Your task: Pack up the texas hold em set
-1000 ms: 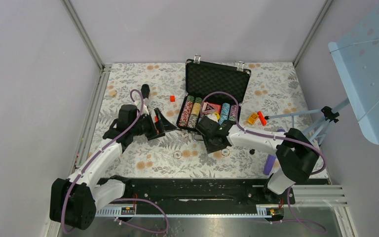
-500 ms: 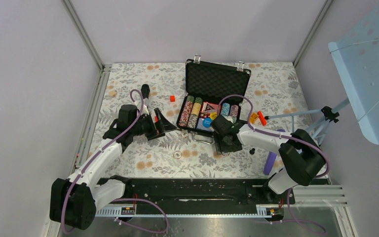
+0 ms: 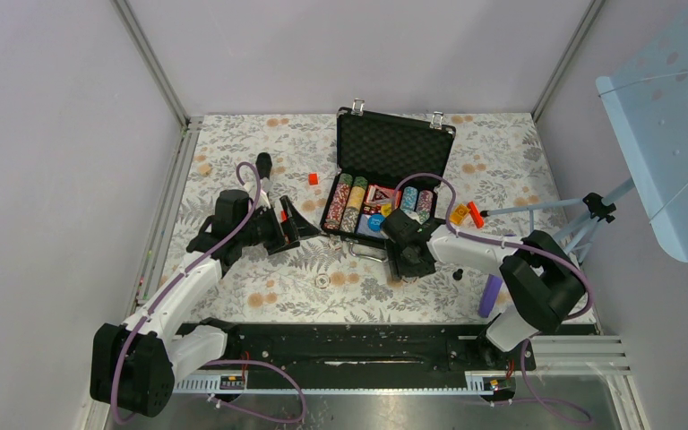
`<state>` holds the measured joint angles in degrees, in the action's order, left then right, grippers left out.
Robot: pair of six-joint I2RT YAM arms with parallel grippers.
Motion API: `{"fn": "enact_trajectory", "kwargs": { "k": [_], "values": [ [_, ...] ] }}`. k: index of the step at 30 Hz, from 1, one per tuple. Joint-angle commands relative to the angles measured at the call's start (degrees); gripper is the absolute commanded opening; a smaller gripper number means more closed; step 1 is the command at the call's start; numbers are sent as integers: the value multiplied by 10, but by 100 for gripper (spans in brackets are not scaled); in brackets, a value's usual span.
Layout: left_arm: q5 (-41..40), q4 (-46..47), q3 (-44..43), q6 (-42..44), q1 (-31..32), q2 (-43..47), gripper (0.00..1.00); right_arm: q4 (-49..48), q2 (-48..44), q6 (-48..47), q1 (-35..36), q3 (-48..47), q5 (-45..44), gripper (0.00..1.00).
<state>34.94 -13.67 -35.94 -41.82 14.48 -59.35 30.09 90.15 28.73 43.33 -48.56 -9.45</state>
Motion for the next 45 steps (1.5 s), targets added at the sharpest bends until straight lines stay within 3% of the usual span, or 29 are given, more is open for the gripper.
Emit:
{"fn": "enact_trajectory", "kwargs": {
  "k": [1,10,28,33,39,45],
  "values": [
    [5,15,-13,8,-3,2,95,1,23,-4,-1,-2,-12,62],
    [6,14,-15,10,-3,0,95,2,14,-4,-1,1,-14,46],
    [3,12,-13,9,-3,3,95,57,-58,-16,-1,-64,-25,46],
    [4,10,-13,9,-4,5,95,59,-67,-17,-6,-57,-38,49],
    [1,5,-15,13,-4,7,95,28,-65,-11,-42,-2,-31,65],
    [1,6,-16,14,-3,4,95,3,-40,-9,-64,24,-21,69]
  ]
}}
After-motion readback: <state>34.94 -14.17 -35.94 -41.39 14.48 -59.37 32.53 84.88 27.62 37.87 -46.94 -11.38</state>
